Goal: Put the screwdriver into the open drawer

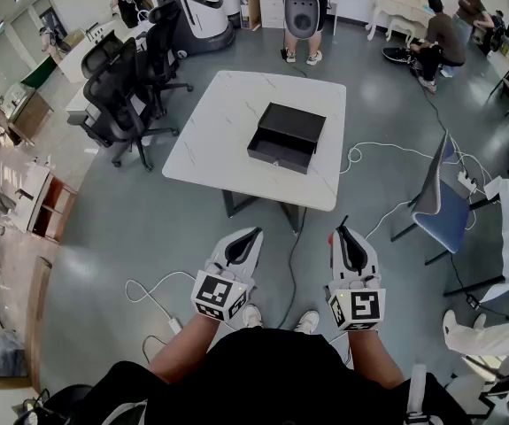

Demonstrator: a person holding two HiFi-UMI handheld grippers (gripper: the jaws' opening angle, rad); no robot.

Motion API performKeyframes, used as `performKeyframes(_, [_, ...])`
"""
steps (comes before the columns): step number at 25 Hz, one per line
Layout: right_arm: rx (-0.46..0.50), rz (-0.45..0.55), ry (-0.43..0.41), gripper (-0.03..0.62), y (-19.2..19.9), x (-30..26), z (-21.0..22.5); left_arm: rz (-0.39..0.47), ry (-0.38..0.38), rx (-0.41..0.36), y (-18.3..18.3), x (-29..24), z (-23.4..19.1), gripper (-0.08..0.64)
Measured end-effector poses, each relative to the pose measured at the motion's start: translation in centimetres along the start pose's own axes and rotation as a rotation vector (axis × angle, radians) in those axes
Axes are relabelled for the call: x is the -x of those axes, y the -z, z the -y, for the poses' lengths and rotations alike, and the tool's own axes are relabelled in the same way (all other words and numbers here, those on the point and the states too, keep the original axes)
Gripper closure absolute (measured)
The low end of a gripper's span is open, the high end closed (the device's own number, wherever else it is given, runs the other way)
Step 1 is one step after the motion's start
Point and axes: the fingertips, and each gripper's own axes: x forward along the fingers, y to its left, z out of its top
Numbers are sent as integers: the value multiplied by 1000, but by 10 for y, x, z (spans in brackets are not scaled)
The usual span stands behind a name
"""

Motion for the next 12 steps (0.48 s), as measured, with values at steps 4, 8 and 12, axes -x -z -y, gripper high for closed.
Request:
performKeyframes(4, [10, 8, 2, 554, -1, -5, -3, 0, -7, -3, 3, 5, -8, 551])
performKeyframes(8, [13, 3, 13, 554, -1, -7, -12, -8, -13, 9, 9, 14, -19, 551])
performKeyframes(12, [8, 2, 26, 554, 0, -6, -28, -7, -4, 17, 14, 27, -29, 551])
